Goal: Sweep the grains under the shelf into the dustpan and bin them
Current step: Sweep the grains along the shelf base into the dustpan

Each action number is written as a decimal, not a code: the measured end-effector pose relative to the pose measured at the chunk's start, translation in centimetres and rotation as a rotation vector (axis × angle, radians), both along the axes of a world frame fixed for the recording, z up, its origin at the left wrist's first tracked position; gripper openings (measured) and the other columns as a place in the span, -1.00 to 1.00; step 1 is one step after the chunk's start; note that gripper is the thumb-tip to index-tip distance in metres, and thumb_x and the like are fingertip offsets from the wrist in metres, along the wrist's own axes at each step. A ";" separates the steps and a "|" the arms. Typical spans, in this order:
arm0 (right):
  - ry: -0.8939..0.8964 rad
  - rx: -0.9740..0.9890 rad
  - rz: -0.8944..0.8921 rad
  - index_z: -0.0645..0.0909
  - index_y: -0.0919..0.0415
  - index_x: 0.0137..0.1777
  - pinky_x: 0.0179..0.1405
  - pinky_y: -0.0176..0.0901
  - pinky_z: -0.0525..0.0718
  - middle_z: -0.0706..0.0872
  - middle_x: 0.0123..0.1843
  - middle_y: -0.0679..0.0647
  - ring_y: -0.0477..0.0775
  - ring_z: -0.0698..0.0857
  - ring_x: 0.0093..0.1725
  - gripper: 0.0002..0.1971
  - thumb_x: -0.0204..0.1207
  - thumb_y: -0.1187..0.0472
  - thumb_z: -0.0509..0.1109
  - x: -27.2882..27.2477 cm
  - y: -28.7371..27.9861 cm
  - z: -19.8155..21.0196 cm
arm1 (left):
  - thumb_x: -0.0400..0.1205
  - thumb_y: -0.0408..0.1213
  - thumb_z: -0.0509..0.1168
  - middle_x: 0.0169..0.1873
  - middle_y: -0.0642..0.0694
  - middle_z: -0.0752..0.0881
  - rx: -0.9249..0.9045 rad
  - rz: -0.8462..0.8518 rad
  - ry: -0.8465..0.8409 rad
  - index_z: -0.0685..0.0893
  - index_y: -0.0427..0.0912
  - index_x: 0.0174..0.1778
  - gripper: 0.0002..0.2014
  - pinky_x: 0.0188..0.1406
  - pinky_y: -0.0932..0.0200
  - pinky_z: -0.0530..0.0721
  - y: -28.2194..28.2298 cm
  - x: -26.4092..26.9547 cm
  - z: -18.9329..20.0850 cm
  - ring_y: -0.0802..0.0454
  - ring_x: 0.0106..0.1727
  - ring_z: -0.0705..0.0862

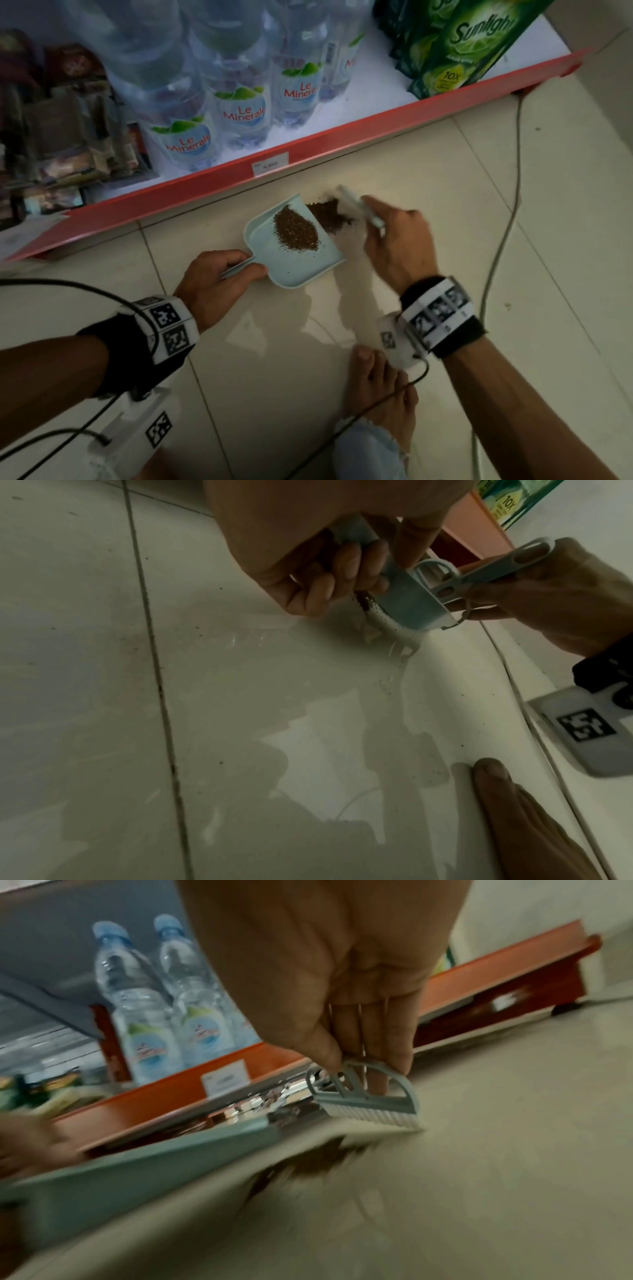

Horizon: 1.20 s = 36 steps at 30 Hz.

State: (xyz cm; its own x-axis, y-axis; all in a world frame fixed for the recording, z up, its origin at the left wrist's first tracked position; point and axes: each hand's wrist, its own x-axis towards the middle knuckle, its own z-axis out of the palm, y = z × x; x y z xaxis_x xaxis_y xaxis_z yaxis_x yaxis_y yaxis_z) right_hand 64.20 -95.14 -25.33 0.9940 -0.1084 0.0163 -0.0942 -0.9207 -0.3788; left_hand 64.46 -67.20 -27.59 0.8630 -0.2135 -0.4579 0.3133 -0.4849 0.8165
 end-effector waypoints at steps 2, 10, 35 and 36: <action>-0.060 -0.055 -0.139 0.72 0.09 0.25 -0.29 -0.01 0.67 0.79 -0.20 0.34 0.40 0.74 -0.28 -0.64 0.54 0.36 0.28 2.0 -2.3 0.5 | 0.60 -0.09 0.43 -0.66 0.17 0.51 -0.023 0.007 0.037 0.78 0.01 -0.34 -0.81 -0.38 0.17 0.41 -1.0 -0.6 -0.6 0.24 -0.56 0.45; 0.086 -0.091 -0.174 0.67 0.01 0.38 0.08 0.13 0.67 0.77 0.12 0.41 0.50 0.70 0.09 -0.54 0.54 0.35 0.23 10.9 -5.2 -1.7 | 0.60 -0.14 0.42 -0.66 0.13 0.50 0.020 0.040 0.062 0.78 -0.09 -0.31 -0.81 -0.35 0.11 0.42 -0.2 -1.4 -1.0 0.07 -0.51 0.45; -0.006 0.040 0.538 0.69 0.03 0.36 0.33 0.12 0.64 0.75 0.32 0.12 0.25 0.69 0.29 -0.61 0.59 0.34 0.32 9.1 -1.9 1.4 | 0.60 -0.14 0.42 -0.68 0.16 0.49 -0.003 0.088 0.030 0.77 -0.13 -0.31 -0.79 -0.39 0.18 0.38 -0.1 -0.8 -0.3 0.25 -0.61 0.42; -0.037 0.002 0.508 0.70 0.01 0.35 0.31 0.11 0.64 0.75 0.31 0.13 0.26 0.69 0.28 -0.60 0.58 0.35 0.32 9.0 -2.4 1.6 | 0.61 -0.14 0.42 -0.69 0.16 0.49 0.004 0.090 0.031 0.77 -0.14 -0.30 -0.79 -0.40 0.18 0.38 0.2 -0.8 -0.3 0.26 -0.61 0.42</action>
State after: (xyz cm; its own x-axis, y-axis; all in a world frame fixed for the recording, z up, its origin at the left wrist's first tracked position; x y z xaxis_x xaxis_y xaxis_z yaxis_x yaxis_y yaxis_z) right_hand 73.21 -97.55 -23.69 0.9200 0.3883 0.0527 0.3785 -0.8459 -0.3756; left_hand 63.61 -67.03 -27.90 0.8640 -0.1338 -0.4854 0.3808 -0.4571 0.8038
